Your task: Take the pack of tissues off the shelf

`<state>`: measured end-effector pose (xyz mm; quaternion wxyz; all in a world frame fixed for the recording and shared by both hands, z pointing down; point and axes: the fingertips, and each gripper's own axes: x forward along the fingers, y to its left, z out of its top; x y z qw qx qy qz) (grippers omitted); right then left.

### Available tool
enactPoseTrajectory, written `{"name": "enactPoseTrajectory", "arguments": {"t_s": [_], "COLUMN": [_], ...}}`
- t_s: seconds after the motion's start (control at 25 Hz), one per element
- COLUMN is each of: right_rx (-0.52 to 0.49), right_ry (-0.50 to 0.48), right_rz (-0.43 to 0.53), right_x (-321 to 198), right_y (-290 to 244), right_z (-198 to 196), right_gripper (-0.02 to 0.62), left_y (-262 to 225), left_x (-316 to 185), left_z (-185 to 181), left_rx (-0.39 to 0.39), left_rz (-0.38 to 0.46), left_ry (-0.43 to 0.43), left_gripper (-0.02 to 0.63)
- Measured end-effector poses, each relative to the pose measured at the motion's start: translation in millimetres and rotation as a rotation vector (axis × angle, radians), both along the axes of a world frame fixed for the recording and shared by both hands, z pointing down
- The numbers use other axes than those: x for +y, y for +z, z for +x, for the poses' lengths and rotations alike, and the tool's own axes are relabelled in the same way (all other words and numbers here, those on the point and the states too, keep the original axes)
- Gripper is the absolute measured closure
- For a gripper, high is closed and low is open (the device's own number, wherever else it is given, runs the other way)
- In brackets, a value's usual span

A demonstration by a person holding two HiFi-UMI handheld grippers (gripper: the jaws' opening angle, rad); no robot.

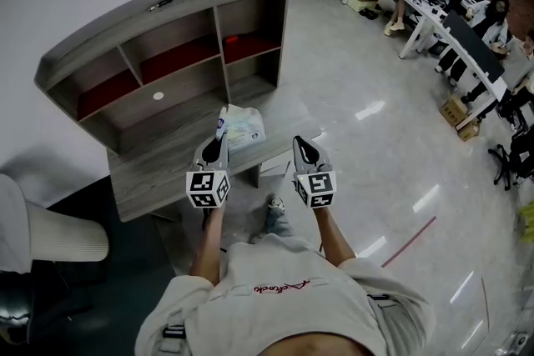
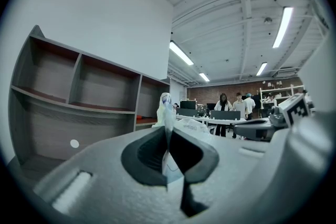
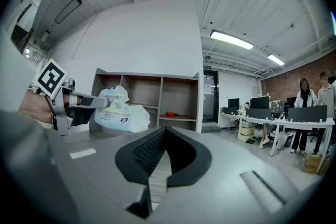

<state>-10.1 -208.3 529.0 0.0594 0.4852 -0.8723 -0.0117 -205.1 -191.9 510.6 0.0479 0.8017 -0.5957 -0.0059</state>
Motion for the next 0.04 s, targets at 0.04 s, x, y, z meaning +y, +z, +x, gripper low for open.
{"name": "enactPoseTrajectory", "arguments": {"t_s": [0.04], "right_rx": [0.001], "right_ry": [-0.001], "right_rz": [-0.002], "right_x": [0.7], "right_y": [-0.2], "right_z": [-0.4], "right_gripper": [0.589], "left_y": [-0.6], "left_x": [0.2], "left_z": [-0.1], "left_rx": [0.000], "left_rz": [0.000], "left_ry": [0.000], "left_gripper": [0.606]}}
